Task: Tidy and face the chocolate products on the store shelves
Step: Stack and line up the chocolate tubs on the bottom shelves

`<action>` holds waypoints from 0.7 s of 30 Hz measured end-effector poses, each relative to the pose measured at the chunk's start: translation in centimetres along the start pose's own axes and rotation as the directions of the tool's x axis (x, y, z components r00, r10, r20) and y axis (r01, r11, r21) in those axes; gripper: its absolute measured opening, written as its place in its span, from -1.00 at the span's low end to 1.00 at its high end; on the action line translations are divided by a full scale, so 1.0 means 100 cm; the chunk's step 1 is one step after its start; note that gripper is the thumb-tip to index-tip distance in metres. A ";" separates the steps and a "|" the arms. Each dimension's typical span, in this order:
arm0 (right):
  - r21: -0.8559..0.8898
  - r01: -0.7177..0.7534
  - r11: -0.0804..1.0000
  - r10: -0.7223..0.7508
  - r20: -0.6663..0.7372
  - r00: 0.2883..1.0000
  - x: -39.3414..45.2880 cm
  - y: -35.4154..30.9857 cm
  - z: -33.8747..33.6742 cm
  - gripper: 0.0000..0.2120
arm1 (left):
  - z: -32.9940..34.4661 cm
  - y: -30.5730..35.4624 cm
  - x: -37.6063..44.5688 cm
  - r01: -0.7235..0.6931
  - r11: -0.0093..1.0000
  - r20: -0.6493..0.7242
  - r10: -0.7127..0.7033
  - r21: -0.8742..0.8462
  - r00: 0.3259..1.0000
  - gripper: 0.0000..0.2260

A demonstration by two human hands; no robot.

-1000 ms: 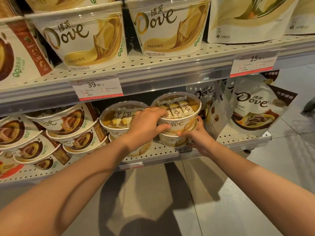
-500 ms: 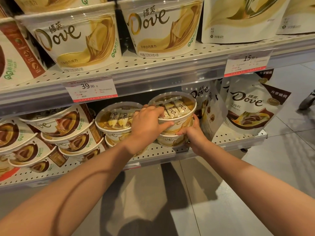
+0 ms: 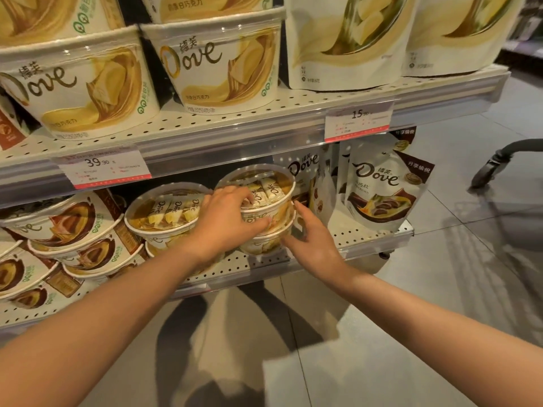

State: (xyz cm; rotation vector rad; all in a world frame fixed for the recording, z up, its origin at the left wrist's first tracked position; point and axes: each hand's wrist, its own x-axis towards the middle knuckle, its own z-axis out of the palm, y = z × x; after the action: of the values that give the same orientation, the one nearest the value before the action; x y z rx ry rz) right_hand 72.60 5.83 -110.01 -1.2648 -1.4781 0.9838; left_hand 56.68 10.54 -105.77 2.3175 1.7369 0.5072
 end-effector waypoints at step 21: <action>0.034 -0.286 0.958 0.271 -0.442 0.855 0.040 0.017 -0.192 -0.35 | 0.039 0.133 0.050 0.173 0.953 0.099 -0.153 -0.247 0.983 -0.59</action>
State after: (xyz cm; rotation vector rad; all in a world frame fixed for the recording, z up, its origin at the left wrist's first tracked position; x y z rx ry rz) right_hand 91.46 10.15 -106.16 -1.6349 -0.9759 0.7821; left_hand 71.23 11.62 -103.85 1.9729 1.6964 0.5642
